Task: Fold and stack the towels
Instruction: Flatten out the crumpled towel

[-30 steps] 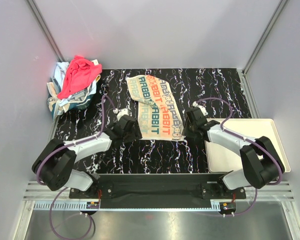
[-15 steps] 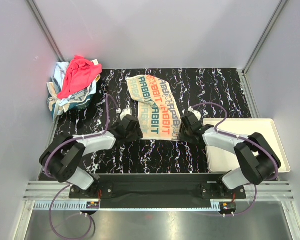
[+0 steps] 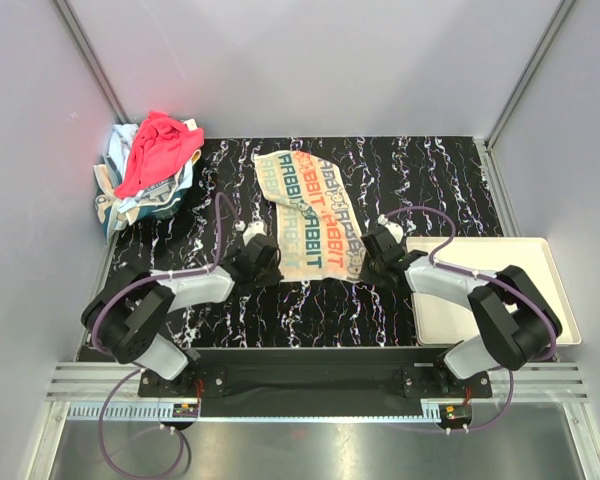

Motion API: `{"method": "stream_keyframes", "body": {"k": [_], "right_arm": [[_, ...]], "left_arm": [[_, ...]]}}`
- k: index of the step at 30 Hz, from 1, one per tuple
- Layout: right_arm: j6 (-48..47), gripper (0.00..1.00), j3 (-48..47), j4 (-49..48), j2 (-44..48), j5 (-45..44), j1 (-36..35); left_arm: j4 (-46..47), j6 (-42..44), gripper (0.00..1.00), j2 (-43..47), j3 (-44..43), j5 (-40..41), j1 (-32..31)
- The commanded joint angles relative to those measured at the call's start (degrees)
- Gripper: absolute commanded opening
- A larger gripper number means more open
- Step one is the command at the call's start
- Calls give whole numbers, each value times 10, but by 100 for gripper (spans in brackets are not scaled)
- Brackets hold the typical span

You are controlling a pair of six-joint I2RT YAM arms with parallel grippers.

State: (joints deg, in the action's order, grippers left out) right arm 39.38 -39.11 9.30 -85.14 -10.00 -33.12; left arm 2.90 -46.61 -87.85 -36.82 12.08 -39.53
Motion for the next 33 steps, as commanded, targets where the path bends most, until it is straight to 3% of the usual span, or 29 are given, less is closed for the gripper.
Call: {"method": "stream_keyframes", "body": {"k": [1,8,17,20,23,27,32,33], "right_arm": [[-3,9,-5,18,27,-16,-12],[-7,0,-9,77,117,-5,-31],[8,0,-17,181,251,-16,-106],[5,0,-52,210,279,-26,-113],[-20,0,-102,214,269,-69,-113],[-107,0,-261,209,151,-115,-106],[-179,0,-463,170,-22,-12,28],[-203,0,-560,178,-54,-8,42]], "left_arm": [[-27,-1,0,43,17,7,-5],[-141,-19,0,198,32,13,-10],[-335,-52,0,444,34,33,-27],[-376,-42,0,475,-5,44,-27],[-377,-17,0,459,-64,76,-27],[-317,27,0,337,-162,102,9],[-223,99,0,176,-344,40,118],[-215,110,0,144,-442,25,155]]}}
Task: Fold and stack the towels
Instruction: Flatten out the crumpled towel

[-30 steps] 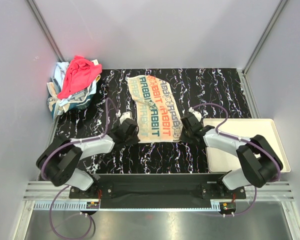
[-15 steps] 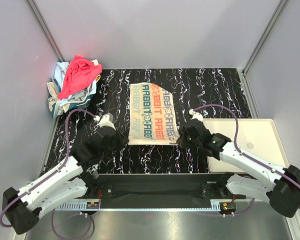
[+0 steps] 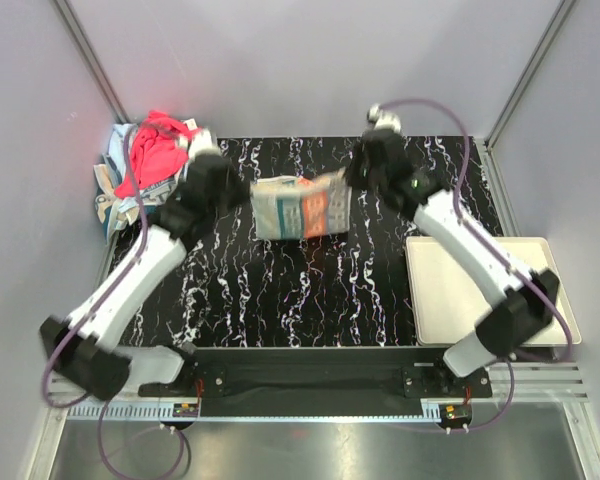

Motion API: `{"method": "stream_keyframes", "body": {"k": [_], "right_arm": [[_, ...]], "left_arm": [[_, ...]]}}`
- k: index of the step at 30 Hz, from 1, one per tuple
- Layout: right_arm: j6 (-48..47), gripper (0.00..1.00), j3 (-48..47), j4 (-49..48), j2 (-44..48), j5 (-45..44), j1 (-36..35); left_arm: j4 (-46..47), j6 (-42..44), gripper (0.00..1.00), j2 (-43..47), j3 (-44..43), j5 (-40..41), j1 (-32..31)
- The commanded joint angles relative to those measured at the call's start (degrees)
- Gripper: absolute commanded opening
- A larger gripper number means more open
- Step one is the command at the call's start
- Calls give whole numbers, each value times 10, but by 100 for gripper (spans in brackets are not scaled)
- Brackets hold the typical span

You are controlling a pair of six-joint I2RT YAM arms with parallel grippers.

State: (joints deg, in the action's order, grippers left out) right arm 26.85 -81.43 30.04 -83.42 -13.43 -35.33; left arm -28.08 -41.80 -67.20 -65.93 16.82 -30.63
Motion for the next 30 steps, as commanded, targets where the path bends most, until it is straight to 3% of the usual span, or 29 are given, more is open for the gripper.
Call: {"method": "stream_keyframes", "body": {"k": [1,2,3,5,6,8,10,13,15,16,25,30], "right_arm": [[-91,0,-194,-18,-105,30,74],[-102,0,-253,-5,-171,38,90],[-117,0,-374,24,-203,45,97],[-129,0,-503,60,-296,59,106],[-144,0,-632,94,-326,64,109],[-159,0,-801,123,-399,60,110],[-168,0,-834,124,-410,59,112],[-167,0,-659,26,-326,63,113],[-158,0,-494,-58,-248,70,112],[-155,0,-455,-72,-230,75,113],[-73,0,-55,-128,-40,110,104],[-22,0,114,-121,50,91,62]], "left_arm": [[95,69,0,-132,-197,-38,82],[96,85,0,-159,-252,-69,95],[92,92,0,-192,-343,-80,112],[73,115,0,-269,-445,-101,123],[58,123,0,-287,-485,-110,131],[36,138,0,-329,-588,-123,137],[28,142,0,-333,-614,-134,145],[59,145,0,-300,-555,-136,146],[106,139,0,-253,-448,-133,147],[120,135,0,-238,-411,-132,147],[176,52,0,-54,-83,-137,138],[158,33,0,54,107,-111,70]]}}
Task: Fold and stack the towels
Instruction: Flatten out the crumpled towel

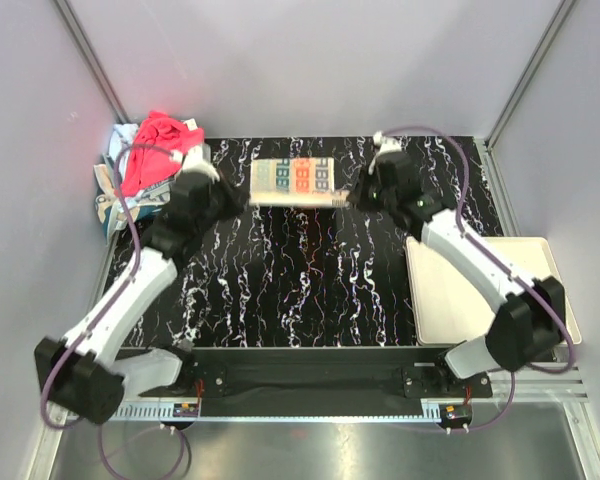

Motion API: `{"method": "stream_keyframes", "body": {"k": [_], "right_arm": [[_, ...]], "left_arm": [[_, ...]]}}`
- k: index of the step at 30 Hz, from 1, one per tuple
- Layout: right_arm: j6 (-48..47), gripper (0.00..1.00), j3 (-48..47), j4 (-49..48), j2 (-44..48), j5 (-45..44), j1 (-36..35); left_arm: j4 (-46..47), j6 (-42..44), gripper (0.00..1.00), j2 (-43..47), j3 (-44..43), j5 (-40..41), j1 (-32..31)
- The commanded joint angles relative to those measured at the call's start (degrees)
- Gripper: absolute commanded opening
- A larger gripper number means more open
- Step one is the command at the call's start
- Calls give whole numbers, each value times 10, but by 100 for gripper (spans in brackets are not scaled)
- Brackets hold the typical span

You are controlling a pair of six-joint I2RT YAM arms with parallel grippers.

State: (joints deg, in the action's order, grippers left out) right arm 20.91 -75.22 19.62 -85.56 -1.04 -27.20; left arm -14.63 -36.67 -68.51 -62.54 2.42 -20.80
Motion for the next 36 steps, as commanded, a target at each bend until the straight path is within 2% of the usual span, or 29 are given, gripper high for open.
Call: {"method": "stream_keyframes", "body": {"k": [1,7,11,14,18,24,27,36], "right_arm": [[47,0,75,-13,86,-37,-28],[139,0,265,26,208,-81,-141],[208,0,331,52,254,-84,-188],[235,0,351,86,289,-100,-217],[245,0,337,116,326,-114,-232],[212,0,279,135,318,-135,-237],[187,0,232,152,303,-157,-237],[90,0,27,190,320,-198,-240]], "left_arm": [[16,-28,0,89,97,52,-42],[-62,-143,0,253,288,96,-151],[-135,-220,0,346,359,117,-211],[-194,-261,0,399,368,127,-238],[-249,-263,0,431,319,138,-260],[-286,-215,0,391,234,159,-267],[-273,-181,0,368,195,169,-268],[-262,-66,0,344,-12,166,-270]]}}
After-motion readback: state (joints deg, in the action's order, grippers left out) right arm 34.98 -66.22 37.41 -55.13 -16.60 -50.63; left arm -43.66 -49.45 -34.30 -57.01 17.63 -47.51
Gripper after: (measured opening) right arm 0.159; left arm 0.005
